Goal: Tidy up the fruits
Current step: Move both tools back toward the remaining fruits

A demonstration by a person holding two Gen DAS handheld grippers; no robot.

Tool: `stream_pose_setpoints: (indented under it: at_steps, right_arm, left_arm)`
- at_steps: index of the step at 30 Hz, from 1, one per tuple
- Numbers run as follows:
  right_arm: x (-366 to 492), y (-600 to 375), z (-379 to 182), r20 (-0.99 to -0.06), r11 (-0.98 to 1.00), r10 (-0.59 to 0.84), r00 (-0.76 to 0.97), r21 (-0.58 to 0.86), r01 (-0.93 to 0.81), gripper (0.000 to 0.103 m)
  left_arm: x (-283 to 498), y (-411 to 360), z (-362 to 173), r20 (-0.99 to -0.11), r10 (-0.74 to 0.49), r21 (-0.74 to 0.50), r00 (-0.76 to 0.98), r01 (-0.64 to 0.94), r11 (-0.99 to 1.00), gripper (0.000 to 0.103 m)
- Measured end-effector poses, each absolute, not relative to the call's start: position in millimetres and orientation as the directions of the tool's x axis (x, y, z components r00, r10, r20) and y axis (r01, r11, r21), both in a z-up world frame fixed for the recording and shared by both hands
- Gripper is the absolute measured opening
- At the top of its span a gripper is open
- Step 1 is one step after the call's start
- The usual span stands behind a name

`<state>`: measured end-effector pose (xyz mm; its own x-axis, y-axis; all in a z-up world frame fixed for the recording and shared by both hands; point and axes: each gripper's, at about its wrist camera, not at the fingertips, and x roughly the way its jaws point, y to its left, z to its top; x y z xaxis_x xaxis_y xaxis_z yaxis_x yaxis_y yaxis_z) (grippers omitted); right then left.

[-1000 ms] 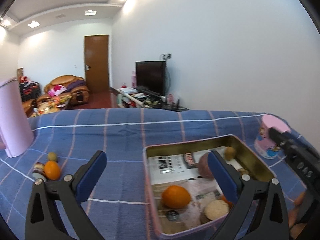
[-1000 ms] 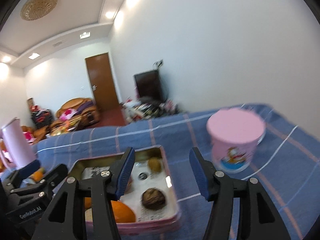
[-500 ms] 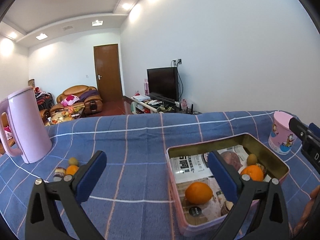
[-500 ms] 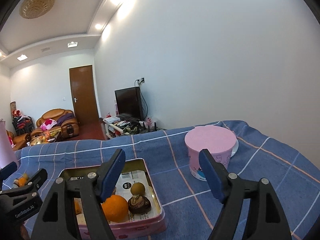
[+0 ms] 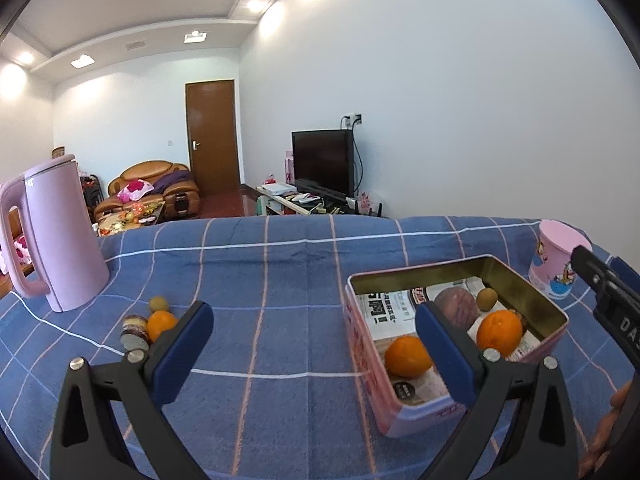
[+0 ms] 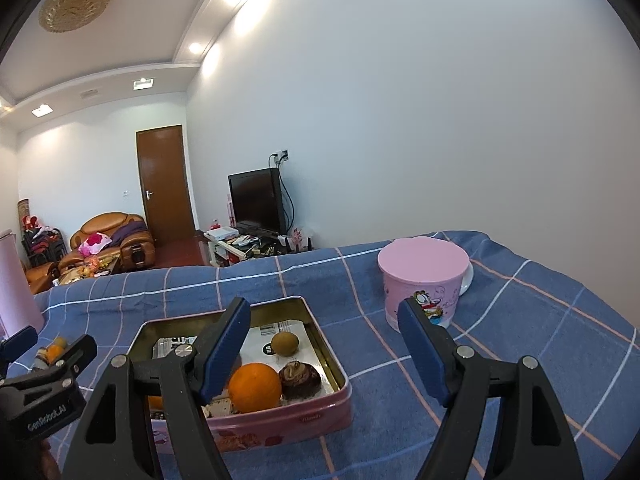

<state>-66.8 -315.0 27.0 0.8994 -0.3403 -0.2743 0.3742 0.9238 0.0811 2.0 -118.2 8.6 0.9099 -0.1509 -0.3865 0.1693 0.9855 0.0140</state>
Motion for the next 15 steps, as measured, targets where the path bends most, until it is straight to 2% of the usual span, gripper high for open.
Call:
stream_pose_setpoints:
  at_steps: [15]
  right_arm:
    - [-65,-266,26,-0.308,0.925,-0.306,0.901,0.129,0.358,0.077]
  left_arm:
    - [1,-69,7,-0.413,-0.121,0.006,0.903,0.136,0.991,0.103]
